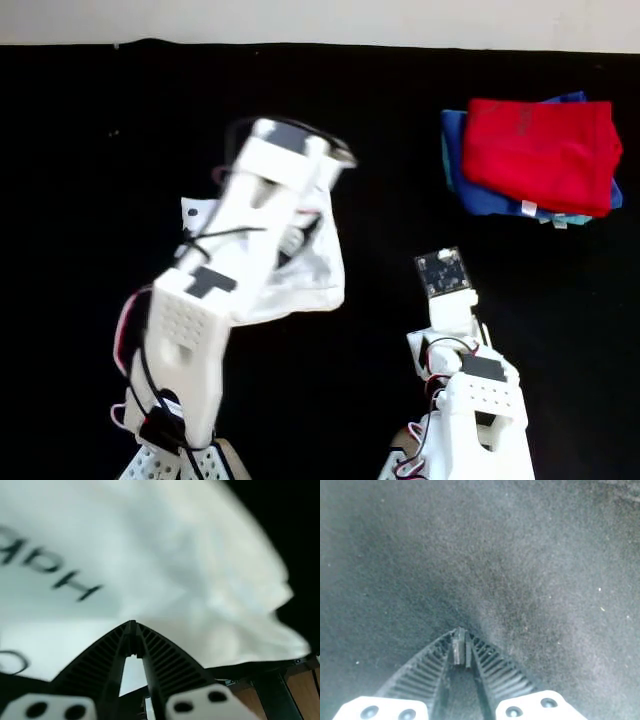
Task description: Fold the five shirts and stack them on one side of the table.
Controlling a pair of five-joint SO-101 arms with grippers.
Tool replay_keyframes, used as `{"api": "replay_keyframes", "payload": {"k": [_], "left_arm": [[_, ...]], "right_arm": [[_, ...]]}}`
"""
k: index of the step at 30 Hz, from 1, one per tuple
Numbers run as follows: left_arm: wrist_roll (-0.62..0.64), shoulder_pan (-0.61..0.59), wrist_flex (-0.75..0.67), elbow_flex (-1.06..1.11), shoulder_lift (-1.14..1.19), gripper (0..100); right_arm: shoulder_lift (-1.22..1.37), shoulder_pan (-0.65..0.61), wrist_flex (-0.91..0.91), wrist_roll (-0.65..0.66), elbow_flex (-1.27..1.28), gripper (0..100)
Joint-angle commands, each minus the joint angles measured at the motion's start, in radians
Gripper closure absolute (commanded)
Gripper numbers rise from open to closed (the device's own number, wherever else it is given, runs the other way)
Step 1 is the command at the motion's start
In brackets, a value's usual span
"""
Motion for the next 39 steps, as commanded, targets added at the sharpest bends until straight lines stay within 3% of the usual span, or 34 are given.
{"api": "replay_keyframes", "payload": {"k": [1, 10, 18, 24, 28, 34, 39], "left_arm": [[0.044, 0.087, 0.002, 0.005, -0.018, 99], [0.057, 0.136, 0.017, 0.015, -0.122, 99], [0.083, 0.142, -0.028, 0.147, -0.13, 99], [0.104, 0.148, -0.008, 0.016, -0.14, 99], [0.072, 0.088, -0.006, -0.14, -0.185, 99], [0.0, -0.042, -0.193, -0.171, -0.074, 99], [0.005, -0.059, -0.261, -0.177, 0.059, 99]], "right_arm": [[0.001, 0.059, -0.03, 0.003, 0.021, 99.3], [0.001, 0.061, -0.03, 0.003, 0.021, 99.3], [0.001, 0.061, -0.03, 0.003, 0.021, 99.3], [0.001, 0.062, -0.03, 0.003, 0.021, 99.3], [0.001, 0.062, -0.03, 0.003, 0.021, 99.3], [0.001, 0.062, -0.03, 0.003, 0.021, 99.3], [0.001, 0.062, -0.03, 0.003, 0.021, 99.3]]}}
